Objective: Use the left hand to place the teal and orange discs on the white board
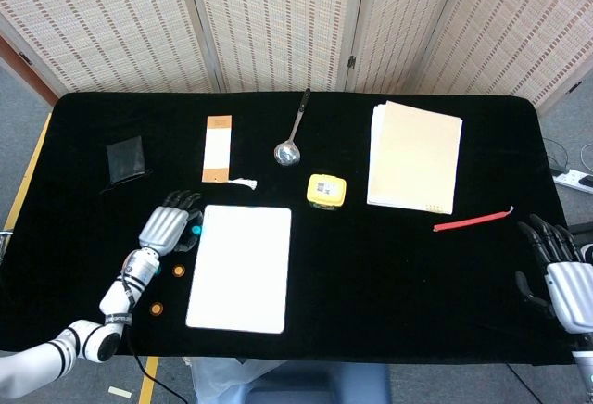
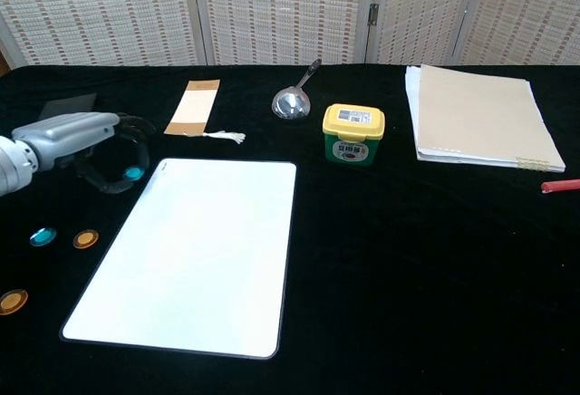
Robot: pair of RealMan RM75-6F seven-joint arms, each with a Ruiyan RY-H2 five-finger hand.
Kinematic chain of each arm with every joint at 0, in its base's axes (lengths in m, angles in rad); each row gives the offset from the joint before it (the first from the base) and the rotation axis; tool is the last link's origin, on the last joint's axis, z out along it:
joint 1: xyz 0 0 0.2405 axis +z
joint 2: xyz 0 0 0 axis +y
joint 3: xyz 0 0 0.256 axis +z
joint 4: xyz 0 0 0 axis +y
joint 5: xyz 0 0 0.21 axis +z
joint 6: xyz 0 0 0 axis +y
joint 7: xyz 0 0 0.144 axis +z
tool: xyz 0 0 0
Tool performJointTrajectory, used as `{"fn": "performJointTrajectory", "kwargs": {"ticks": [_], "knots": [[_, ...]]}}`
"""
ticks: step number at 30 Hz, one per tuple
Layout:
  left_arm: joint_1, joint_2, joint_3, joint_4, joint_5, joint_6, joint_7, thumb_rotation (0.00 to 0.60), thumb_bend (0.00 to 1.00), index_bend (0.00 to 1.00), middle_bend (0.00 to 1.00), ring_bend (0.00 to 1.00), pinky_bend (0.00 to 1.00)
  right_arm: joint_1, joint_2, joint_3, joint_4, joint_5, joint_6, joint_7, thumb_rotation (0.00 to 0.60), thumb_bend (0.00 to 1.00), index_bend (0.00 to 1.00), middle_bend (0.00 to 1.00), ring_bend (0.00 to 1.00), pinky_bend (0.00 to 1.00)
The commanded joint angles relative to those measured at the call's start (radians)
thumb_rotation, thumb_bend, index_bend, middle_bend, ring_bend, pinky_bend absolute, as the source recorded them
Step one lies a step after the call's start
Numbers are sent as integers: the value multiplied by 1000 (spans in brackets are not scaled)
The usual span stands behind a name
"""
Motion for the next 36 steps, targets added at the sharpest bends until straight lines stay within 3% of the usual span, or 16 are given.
{"fn": "performJointTrajectory", "kwargs": {"ticks": [1,9,12,15,26,36], "knots": [[-26,-13,-9,-28,-13,-16,41,600,428,516,148,7,0,-2,0,0,3,3,1,4,600,533,0,1,0,0],[-57,-37,-10,-56,-51,-44,118,600,427,478,148,0,0,-12,-2,-1,16,10,8,19,600,533,0,1,0,0],[-58,-33,-8,-76,-73,-51,136,600,402,362,146,0,0,-13,-3,0,20,12,7,25,600,533,0,1,0,0],[-48,-12,-4,-106,-78,-36,142,600,383,317,141,0,0,-11,-4,1,22,9,7,28,600,532,0,1,0,0],[55,157,66,-250,-10,85,105,600,388,435,139,0,0,-1,-6,1,16,-10,3,20,600,533,0,1,0,0],[161,209,168,-248,102,197,35,600,387,446,139,0,0,10,-8,2,8,-17,-8,9,600,533,0,1,0,0]]}}
